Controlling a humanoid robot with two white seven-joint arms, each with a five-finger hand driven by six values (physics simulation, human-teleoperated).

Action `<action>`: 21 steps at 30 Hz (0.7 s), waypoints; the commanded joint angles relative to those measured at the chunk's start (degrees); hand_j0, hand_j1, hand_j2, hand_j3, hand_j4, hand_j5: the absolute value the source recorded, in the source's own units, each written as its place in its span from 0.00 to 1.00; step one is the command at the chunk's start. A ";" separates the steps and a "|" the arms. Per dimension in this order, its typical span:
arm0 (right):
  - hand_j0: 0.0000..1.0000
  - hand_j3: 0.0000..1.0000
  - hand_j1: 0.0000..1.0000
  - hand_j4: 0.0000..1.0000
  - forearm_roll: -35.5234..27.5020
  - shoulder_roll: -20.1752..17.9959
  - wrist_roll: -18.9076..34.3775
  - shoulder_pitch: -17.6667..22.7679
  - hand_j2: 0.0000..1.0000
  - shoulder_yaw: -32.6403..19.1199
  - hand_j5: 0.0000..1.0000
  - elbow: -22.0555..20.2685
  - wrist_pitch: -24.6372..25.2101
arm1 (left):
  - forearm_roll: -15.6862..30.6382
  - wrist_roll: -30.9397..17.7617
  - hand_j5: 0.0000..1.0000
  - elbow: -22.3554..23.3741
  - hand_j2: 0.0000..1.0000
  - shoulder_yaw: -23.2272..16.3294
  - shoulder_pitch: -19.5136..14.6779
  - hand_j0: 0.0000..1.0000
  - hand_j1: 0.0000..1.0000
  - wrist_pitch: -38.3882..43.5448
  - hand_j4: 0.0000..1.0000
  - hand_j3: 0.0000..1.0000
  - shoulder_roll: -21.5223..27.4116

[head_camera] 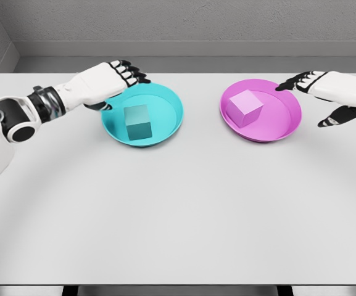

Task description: Place the blocks in the corresponding plates according to their colors

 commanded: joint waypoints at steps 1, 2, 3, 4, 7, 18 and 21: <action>1.00 1.00 1.00 1.00 -0.31 0.09 0.07 0.00 1.00 -0.10 1.00 -0.84 0.16 | 4.30 0.11 1.00 -3.96 1.00 -0.14 0.00 1.00 1.00 0.05 1.00 1.00 4.49; 1.00 1.00 1.00 1.00 -0.31 0.17 0.07 -0.09 1.00 -0.37 1.00 -2.16 0.16 | 5.27 0.11 1.00 -5.55 1.00 -0.14 0.09 1.00 1.00 0.05 1.00 1.00 6.07; 1.00 1.00 1.00 1.00 -0.31 0.17 0.07 0.00 1.00 -0.45 1.00 -3.48 0.16 | 5.88 0.11 1.00 -7.04 1.00 -0.14 0.79 1.00 1.00 0.05 1.00 1.00 7.48; 1.00 1.00 1.00 1.00 -0.22 0.26 0.07 0.00 1.00 -0.45 1.00 -3.83 0.16 | 6.85 0.11 1.00 -9.24 1.00 -0.14 1.58 1.00 1.00 0.05 1.00 1.00 9.68; 1.00 1.00 1.00 1.00 -0.31 0.09 0.07 0.00 1.00 -0.37 1.00 -3.66 0.16 | 10.62 0.20 1.00 -12.14 1.00 0.39 3.08 1.00 1.00 0.05 1.00 1.00 14.69; 1.00 1.00 1.00 1.00 -0.22 0.00 0.07 0.18 1.00 -0.37 1.00 -3.13 0.16 | 13.71 -0.07 1.00 -18.38 1.00 8.30 13.80 1.00 1.00 0.05 1.00 1.00 27.70; 1.00 1.00 1.00 1.00 -0.22 0.09 0.07 0.18 1.00 -0.37 1.00 -3.22 0.16 | 13.71 -0.07 1.00 -18.47 1.00 9.53 14.59 1.00 1.00 0.05 1.00 1.00 27.87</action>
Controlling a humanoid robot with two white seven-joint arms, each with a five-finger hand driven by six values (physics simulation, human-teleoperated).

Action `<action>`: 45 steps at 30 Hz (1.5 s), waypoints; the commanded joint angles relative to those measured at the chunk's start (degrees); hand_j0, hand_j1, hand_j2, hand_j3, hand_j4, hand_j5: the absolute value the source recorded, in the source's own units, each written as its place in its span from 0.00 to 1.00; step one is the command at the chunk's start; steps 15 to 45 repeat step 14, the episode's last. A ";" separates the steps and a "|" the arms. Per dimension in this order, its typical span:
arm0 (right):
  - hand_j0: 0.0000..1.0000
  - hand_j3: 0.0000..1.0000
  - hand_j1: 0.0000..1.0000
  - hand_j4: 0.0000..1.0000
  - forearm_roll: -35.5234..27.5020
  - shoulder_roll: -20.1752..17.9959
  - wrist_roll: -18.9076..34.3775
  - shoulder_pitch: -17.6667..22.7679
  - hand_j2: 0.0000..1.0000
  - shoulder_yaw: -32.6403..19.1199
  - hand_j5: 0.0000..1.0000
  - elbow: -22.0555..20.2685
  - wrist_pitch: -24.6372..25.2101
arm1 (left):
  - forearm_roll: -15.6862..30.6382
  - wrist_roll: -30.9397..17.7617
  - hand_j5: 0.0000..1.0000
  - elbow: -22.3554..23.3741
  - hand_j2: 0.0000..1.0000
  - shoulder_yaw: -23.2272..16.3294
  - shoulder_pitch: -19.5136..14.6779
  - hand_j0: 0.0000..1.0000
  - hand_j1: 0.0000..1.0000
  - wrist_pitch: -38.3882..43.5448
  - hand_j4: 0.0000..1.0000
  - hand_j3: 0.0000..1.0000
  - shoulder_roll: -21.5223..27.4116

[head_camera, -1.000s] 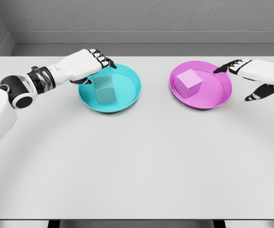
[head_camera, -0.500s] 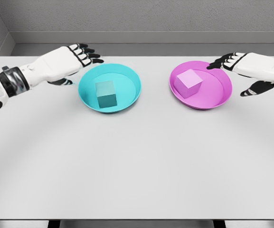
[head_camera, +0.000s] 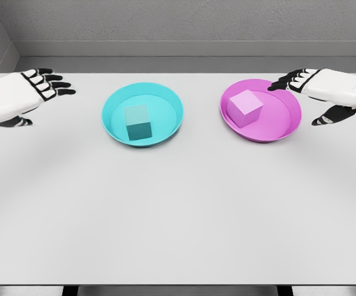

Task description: Place the blocks in the corresponding plates according to their colors

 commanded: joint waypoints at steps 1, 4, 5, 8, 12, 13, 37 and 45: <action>1.00 1.00 1.00 1.00 -0.33 0.02 -0.03 0.00 1.00 -0.01 1.00 -0.01 0.17 | 0.44 0.01 1.00 -0.22 1.00 1.49 0.00 1.00 1.00 0.04 1.00 1.00 0.67; 1.00 1.00 1.00 1.00 -0.33 0.11 -0.03 0.00 1.00 -0.10 1.00 0.07 0.17 | 0.44 0.01 1.00 -0.22 1.00 1.75 0.53 1.00 1.00 0.04 1.00 1.00 0.41; 1.00 1.00 1.00 1.00 -0.41 0.20 -0.03 0.00 1.00 -0.10 1.00 0.07 0.17 | 0.44 0.01 1.00 -0.22 1.00 1.84 0.79 1.00 1.00 0.04 1.00 1.00 0.32; 1.00 1.00 1.00 1.00 -0.33 0.29 -0.03 0.00 1.00 -0.10 1.00 0.07 0.17 | 0.44 -0.08 1.00 -0.31 1.00 1.84 0.79 1.00 1.00 0.04 1.00 1.00 0.23; 1.00 1.00 1.00 1.00 -0.33 0.29 -0.03 0.00 1.00 -0.10 1.00 0.07 0.17 | 0.44 -0.08 1.00 -0.58 1.00 1.84 0.88 1.00 1.00 0.04 1.00 1.00 0.23; 1.00 1.00 1.00 1.00 -0.33 0.29 -0.03 0.00 1.00 -0.10 1.00 0.07 0.17 | 0.44 -0.08 1.00 -0.66 1.00 1.84 0.88 1.00 1.00 0.04 1.00 1.00 0.23; 1.00 1.00 1.00 1.00 -0.33 0.29 -0.03 0.00 1.00 -0.10 1.00 0.07 0.17 | 0.44 -0.08 1.00 -0.66 1.00 1.84 0.88 1.00 1.00 0.04 1.00 1.00 0.32; 1.00 1.00 1.00 1.00 -0.33 0.29 -0.03 0.00 1.00 -0.10 1.00 0.07 0.17 | 0.44 -0.08 1.00 -0.66 1.00 1.84 0.88 1.00 1.00 0.04 1.00 1.00 0.32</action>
